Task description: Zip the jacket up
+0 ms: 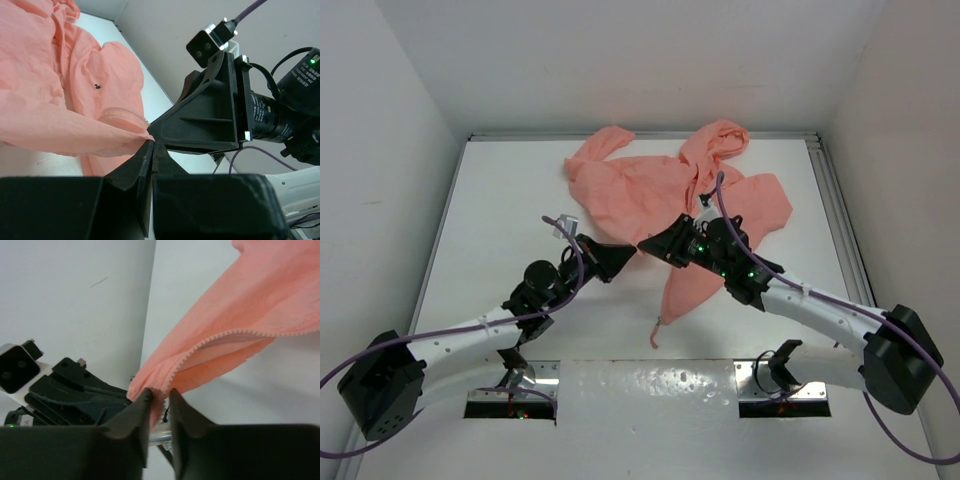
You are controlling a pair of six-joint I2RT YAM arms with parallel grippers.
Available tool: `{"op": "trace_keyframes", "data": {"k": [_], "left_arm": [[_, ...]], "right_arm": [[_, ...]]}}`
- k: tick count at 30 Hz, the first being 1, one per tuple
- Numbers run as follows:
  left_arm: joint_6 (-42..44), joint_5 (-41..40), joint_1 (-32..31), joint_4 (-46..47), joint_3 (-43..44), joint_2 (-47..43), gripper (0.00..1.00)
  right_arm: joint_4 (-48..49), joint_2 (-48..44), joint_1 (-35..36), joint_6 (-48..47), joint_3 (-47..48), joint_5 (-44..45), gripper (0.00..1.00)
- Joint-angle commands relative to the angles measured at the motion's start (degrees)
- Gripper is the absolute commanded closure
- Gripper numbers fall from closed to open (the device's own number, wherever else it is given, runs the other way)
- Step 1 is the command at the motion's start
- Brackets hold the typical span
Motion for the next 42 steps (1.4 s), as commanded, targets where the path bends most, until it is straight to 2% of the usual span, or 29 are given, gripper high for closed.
{"op": "trace_keyframes", "data": {"k": [1, 3, 5, 10, 13, 15, 17, 22, 25, 32, 42], "left_arm": [[-0.3, 3.0, 0.1, 5.0, 0.0, 0.8, 1.0], [-1.0, 3.3, 0.1, 5.7, -0.4, 0.9, 1.0], [-1.5, 3.4, 0.1, 5.8, -0.5, 0.8, 1.0], [-4.7, 3.9, 0.2, 4.5, -0.4, 0.7, 1.0], [-8.5, 4.7, 0.7, 4.4, 0.2, 1.1, 0.71], [-11.2, 6.2, 1.3, 5.2, 0.6, 1.5, 0.55], [-14.2, 6.9, 1.9, 6.2, 0.7, 2.5, 0.51], [-20.7, 12.2, 5.7, 12.0, 0.6, 5.2, 0.51], [-21.0, 12.8, 6.0, 12.7, 0.8, 5.3, 0.51], [-20.6, 14.8, 6.1, 15.9, 1.0, 5.7, 0.47], [-19.7, 14.6, 6.1, 18.1, 1.0, 5.7, 0.5]], "right_arm": [[7.9, 0.8, -0.2, 1.7, -0.8, -1.4, 0.82], [9.6, 0.3, -0.2, -0.6, -1.0, -0.3, 0.95], [11.3, -0.7, -0.2, -2.8, -2.5, 2.7, 1.0], [16.7, -2.7, -0.4, -9.9, -5.3, 5.2, 1.0], [20.9, -2.9, -0.8, -13.1, -6.6, 4.0, 1.0], [28.4, -2.5, -1.8, -14.9, -8.4, -1.2, 1.0], [35.0, -1.9, -2.9, -15.9, -9.5, -5.5, 1.0], [49.3, 0.8, -8.9, -9.2, -11.3, -15.2, 1.0], [52.5, 2.1, -9.3, -6.5, -10.6, -19.1, 1.0], [58.2, 4.8, -9.3, -0.6, -10.6, -23.4, 1.0], [57.7, 6.8, -9.3, 3.0, -9.1, -26.2, 1.0]]}}
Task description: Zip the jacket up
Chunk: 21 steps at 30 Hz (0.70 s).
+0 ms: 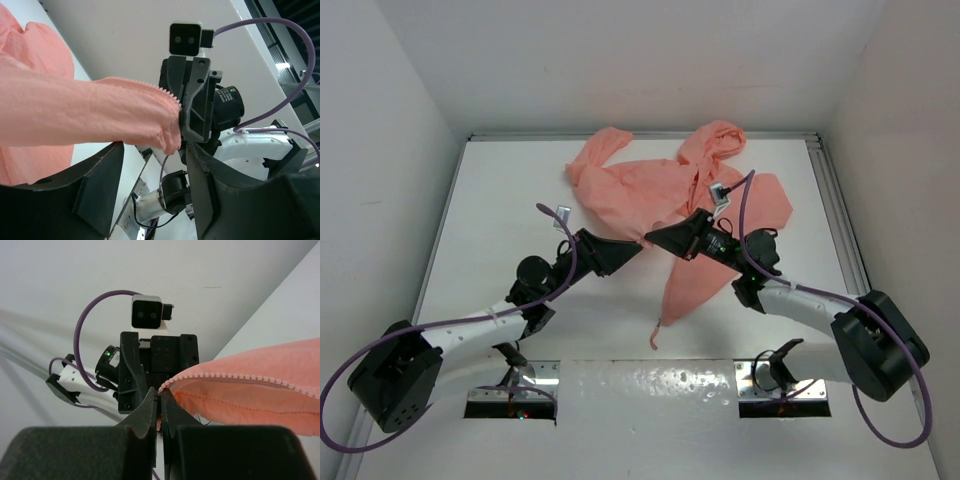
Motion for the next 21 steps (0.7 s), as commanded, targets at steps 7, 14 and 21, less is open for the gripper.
{"op": "trace_keyframes", "data": {"k": [7, 14, 21], "left_arm": [[1.3, 1.7, 0.5, 4.9, 2.5, 1.4, 0.52], [2.2, 2.8, 0.5, 5.7, 3.4, 2.7, 0.53], [3.5, 2.3, 0.5, 4.5, 3.7, 2.3, 0.86]], "right_arm": [[9.4, 3.8, 0.1, 5.9, 2.7, -3.5, 1.0], [11.7, 6.2, 0.1, 8.2, 3.4, -4.7, 1.0], [9.8, 6.9, 0.1, 7.5, 3.7, -4.2, 1.0]]}}
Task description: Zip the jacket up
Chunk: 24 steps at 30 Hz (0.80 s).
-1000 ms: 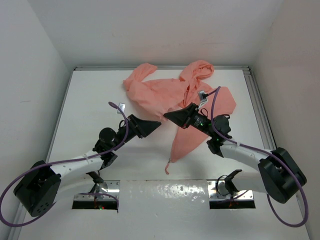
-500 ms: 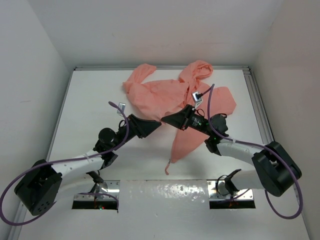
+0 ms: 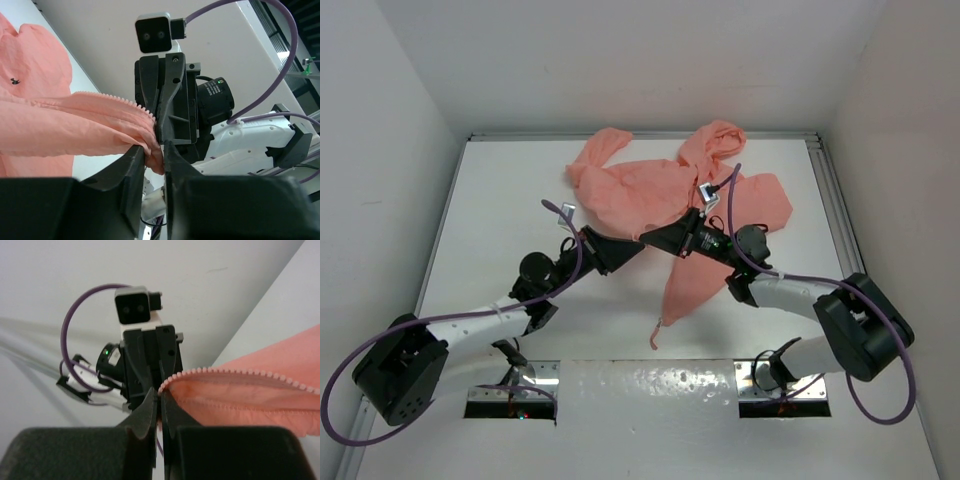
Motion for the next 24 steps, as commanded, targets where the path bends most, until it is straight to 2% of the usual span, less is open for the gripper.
{"op": "trace_keyframes", "data": {"k": [1, 3, 5, 11, 13, 14, 16, 17, 19, 21, 22, 23, 24], "left_arm": [[1.6, 0.4, 0.5, 2.2, 1.9, -0.6, 0.89], [1.5, -0.4, 0.5, 1.8, 1.4, -1.0, 0.97], [1.9, -0.4, 0.5, 1.0, 1.6, -1.5, 1.0], [4.0, -1.3, 0.5, -1.2, 1.6, -4.0, 1.0], [4.6, -2.1, 0.5, -2.4, 1.6, -4.7, 1.0], [4.7, -3.0, 0.5, -3.5, 1.6, -5.5, 1.0], [4.9, -6.5, 0.5, -7.1, 1.6, -7.0, 1.0], [5.0, -9.4, 0.5, -10.2, 2.0, -7.6, 1.0], [5.2, -12.9, 0.4, -13.4, 2.1, -10.1, 1.0], [4.2, -17.7, 0.4, -16.2, 1.4, -12.1, 1.0], [4.0, -18.7, 0.4, -17.1, 1.4, -12.5, 1.0], [4.0, -19.5, 0.4, -17.9, 1.6, -12.8, 1.0], [4.0, -20.2, 0.4, -19.0, 1.7, -12.9, 1.0]], "right_arm": [[6.4, 0.3, 0.2, -0.2, 2.4, -0.3, 1.0], [6.2, 0.9, 0.2, 0.0, 2.7, 0.1, 1.0], [6.5, 1.2, 0.2, 0.8, 2.8, 0.1, 1.0], [4.1, 1.6, -0.5, 1.4, 4.1, -0.6, 1.0], [1.5, 0.9, -0.5, -0.4, 4.9, -0.8, 1.0], [-3.3, 0.5, -0.6, -0.9, 5.2, -0.8, 0.98], [-10.3, -2.4, -0.8, -4.1, 7.1, -1.2, 0.8], [-20.3, -4.0, -0.8, -6.2, 8.5, -0.7, 0.6], [-32.4, -10.3, -0.8, -15.0, 10.1, 2.0, 0.42], [-53.6, -16.2, -0.8, -22.2, 12.2, 9.6, 0.34], [-53.7, -16.2, -0.8, -23.8, 12.5, 11.8, 0.33], [-59.8, -19.0, -0.8, -24.8, 12.7, 13.6, 0.34], [-62.2, -20.0, -0.7, -26.3, 12.9, 16.1, 0.39]]}}
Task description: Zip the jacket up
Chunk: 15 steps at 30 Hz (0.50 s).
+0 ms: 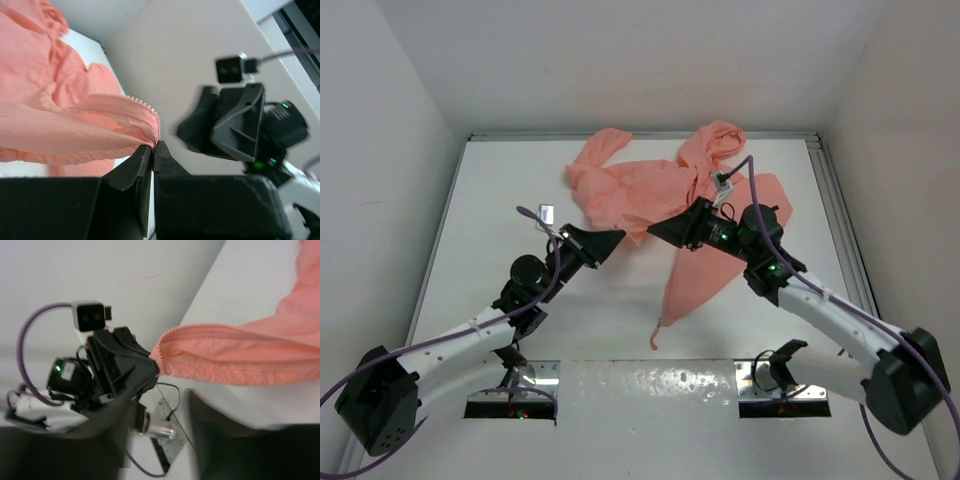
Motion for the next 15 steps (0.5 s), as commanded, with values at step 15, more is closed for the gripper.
{"op": "trace_keyframes", "data": {"k": [15], "left_arm": [[-1.8, 4.0, 0.1, 6.3, 0.4, 4.0, 1.0]], "right_arm": [[-10.0, 1.9, 0.7, -6.8, 7.6, -1.2, 0.75]]}}
